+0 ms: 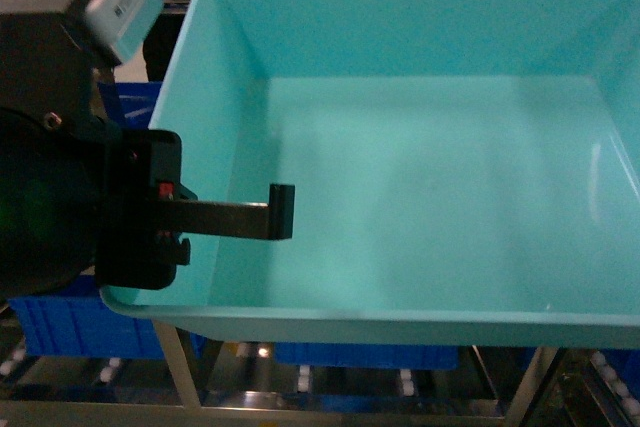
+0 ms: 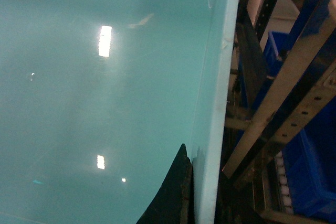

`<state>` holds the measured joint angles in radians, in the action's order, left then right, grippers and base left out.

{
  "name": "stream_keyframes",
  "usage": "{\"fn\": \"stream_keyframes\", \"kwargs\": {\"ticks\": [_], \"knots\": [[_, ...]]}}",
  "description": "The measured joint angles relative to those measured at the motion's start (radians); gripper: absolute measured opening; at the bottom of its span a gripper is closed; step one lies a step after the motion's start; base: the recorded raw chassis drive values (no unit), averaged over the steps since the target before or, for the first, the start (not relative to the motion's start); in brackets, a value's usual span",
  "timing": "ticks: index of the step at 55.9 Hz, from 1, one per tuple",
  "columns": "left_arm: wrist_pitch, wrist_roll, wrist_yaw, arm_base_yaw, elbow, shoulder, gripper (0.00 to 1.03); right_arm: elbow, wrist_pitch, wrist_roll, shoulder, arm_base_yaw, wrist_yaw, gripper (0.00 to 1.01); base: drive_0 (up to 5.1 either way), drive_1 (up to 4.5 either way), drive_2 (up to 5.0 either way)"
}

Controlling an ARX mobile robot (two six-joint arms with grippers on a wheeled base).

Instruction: Organize blue bins on left shelf correctly

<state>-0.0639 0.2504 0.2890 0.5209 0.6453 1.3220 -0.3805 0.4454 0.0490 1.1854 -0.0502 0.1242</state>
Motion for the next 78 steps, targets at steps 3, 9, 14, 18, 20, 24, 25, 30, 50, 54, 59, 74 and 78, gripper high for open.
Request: {"fn": "stream_keyframes", "kwargs": {"ticks": [3, 9, 14, 18, 20, 24, 25, 30, 50, 54, 59, 74, 78], "knots": [[0.017, -0.005, -0.01, 0.0, 0.007, 0.032, 0.02, 0.001, -0.005, 0.002, 0.026, 0.0, 0.002, 0.02, 0.0, 0.0, 0.0], [0.02, -0.016, -0.018, -0.001, 0.013, 0.07, 0.02, 0.001, -0.002, 0.005, 0.064, 0.0, 0.006, 0.02, 0.0, 0.0, 0.0], [0.013, -0.029, -0.019, -0.006, 0.019, 0.1, 0.02, -0.003, 0.012, 0.007, 0.105, -0.002, 0.005, 0.02, 0.0, 0.0, 0.0], [0.018, -0.047, -0.048, -0.029, 0.056, 0.167, 0.02, -0.029, 0.037, 0.011, 0.186, -0.013, -0.002, 0.02, 0.0, 0.0, 0.0], [0.022, -0.058, -0.053, -0.04, 0.072, 0.192, 0.02, -0.041, 0.053, 0.014, 0.218, -0.017, -0.004, 0.02, 0.0, 0.0, 0.0], [0.018, -0.08, -0.072, -0.072, 0.122, 0.264, 0.02, -0.1, 0.069, 0.024, 0.31, -0.031, -0.017, 0.02, 0.0, 0.0, 0.0], [0.014, -0.088, -0.076, -0.08, 0.135, 0.283, 0.02, -0.117, 0.07, 0.024, 0.333, -0.037, -0.018, 0.02, 0.0, 0.0, 0.0], [0.026, -0.11, -0.106, -0.121, 0.219, 0.367, 0.02, -0.212, 0.068, 0.03, 0.443, -0.045, -0.024, 0.02, 0.0, 0.0, 0.0], [0.005, -0.128, -0.151, -0.157, 0.306, 0.471, 0.02, -0.305, 0.064, 0.029, 0.556, -0.055, -0.033, 0.02, 0.0, 0.0, 0.0], [0.005, -0.128, -0.151, -0.157, 0.306, 0.471, 0.02, -0.305, 0.063, 0.029, 0.556, -0.055, -0.033, 0.02, 0.0, 0.0, 0.0], [0.006, -0.128, -0.151, -0.157, 0.306, 0.471, 0.02, -0.305, 0.063, 0.029, 0.556, -0.055, -0.033, 0.02, 0.0, 2.56, -2.6], [0.005, -0.129, -0.151, -0.156, 0.306, 0.47, 0.02, -0.303, 0.066, 0.029, 0.555, -0.055, -0.034, 0.02, -0.1, 4.22, -4.3], [0.005, -0.129, -0.151, -0.156, 0.306, 0.47, 0.02, -0.303, 0.063, 0.029, 0.555, -0.055, -0.034, 0.02, 0.0, 4.3, -4.2]]}}
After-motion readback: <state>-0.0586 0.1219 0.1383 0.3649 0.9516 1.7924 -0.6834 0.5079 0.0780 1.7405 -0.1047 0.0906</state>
